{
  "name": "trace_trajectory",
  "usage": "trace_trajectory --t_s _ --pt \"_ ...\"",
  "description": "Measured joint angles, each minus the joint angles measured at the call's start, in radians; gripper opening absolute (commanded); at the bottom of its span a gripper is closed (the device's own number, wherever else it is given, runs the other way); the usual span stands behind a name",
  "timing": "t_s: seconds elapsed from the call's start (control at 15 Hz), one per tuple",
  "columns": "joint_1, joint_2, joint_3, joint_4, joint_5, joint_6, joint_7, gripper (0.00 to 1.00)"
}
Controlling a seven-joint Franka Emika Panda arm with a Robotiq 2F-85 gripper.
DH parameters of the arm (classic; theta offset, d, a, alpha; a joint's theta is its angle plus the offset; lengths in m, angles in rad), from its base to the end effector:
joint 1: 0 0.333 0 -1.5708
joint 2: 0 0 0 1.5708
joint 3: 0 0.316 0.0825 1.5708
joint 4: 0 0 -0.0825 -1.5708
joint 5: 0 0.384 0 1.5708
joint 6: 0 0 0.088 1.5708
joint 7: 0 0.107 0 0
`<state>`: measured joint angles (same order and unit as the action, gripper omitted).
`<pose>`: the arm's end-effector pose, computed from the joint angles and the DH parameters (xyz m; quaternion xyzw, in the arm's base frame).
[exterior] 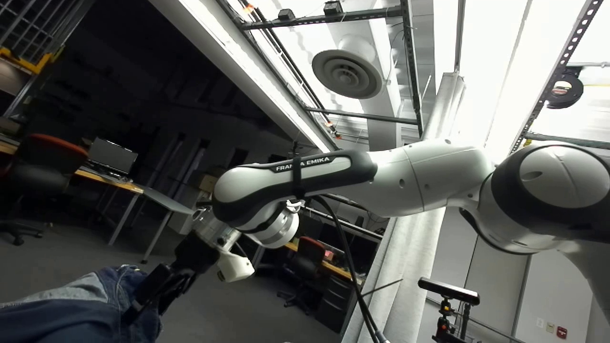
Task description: Remove the jean jacket from the backrest of the black chair
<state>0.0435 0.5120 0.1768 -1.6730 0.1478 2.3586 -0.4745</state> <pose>0.6794 0.1386 0.3289 -0.9513 -0.2782 -0.1005 0.0863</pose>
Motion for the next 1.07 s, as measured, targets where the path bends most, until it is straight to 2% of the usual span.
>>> trace_trajectory --t_s 0.07,0.33,0.67,0.73,0.8,1.07 --pt "0.000 0.010 0.012 0.009 0.005 -0.003 -0.002 0.74" --pt "-0.004 0.051 0.042 0.059 0.013 -0.025 -0.007 0.42" --pt "-0.016 0.053 0.046 0.086 0.013 -0.054 -0.010 0.05" --pt "-0.018 0.050 0.046 0.087 0.013 -0.054 -0.010 0.01" --pt "-0.021 0.046 0.045 0.087 0.014 -0.054 -0.009 0.00" --pt "-0.044 0.008 0.045 0.082 0.039 -0.054 -0.008 0.03"
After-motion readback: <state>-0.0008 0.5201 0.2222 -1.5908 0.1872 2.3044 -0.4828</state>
